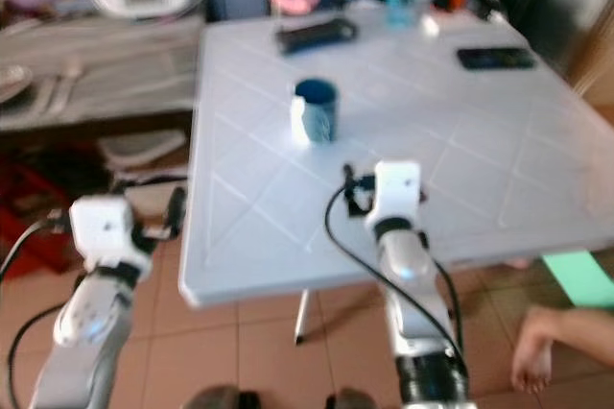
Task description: Setting the table
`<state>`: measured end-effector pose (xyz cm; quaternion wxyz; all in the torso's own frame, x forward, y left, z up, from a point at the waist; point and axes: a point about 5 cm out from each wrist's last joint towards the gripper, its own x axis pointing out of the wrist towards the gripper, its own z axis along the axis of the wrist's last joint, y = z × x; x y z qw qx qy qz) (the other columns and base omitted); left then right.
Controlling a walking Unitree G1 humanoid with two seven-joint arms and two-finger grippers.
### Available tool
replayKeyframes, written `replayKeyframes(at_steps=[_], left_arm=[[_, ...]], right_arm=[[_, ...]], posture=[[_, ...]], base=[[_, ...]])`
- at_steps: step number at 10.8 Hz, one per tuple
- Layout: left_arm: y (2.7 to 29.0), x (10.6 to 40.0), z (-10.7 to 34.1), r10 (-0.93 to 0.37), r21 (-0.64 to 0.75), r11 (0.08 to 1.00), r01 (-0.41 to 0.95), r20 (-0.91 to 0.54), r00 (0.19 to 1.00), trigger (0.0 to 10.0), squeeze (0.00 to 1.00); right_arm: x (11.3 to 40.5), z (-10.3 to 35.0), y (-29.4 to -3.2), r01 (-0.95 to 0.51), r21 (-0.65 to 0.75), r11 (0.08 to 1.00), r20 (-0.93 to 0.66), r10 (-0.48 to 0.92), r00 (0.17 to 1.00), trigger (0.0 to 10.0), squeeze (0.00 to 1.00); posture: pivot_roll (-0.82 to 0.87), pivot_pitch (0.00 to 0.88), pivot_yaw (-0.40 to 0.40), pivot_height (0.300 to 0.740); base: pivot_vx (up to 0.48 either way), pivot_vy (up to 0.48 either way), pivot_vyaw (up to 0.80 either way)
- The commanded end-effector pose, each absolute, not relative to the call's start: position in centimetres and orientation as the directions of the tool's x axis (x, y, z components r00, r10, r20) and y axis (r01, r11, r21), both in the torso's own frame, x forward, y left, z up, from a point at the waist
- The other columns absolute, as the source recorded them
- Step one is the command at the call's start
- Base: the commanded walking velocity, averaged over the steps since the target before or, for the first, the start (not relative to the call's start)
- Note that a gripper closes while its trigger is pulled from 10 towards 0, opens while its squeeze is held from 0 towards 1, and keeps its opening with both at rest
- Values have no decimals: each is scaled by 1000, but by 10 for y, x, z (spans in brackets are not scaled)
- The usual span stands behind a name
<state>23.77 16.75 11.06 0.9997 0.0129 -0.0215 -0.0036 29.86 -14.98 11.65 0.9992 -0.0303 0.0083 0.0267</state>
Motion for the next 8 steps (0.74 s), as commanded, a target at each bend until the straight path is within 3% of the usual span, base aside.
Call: replayKeyframes(at_steps=[1, 5, 8], left_arm=[[171, 235, 115, -3, 42, 999, 1, 47, 999, 10000, 0], [169, 214, 111, -21, 46, 999, 22, -11, 1000, 10000, 0], [172, 203, 114, -35, 53, 998, 38, -47, 998, 10000, 0]], right_arm=[[304, 124, -150, -67, -66, 996, 8, 68, 998, 10000, 0], [332, 156, -165, -100, -139, 985, 78, 112, 991, 10000, 0], [345, 171, -150, -214, -162, 963, 110, 233, 966, 10000, 0]], posture=[[42, 117, 83, 740], [80, 208, 97, 740], [94, 283, 105, 740]], base=[[0, 0, 0], [0, 0, 0], [0, 0, 0]])
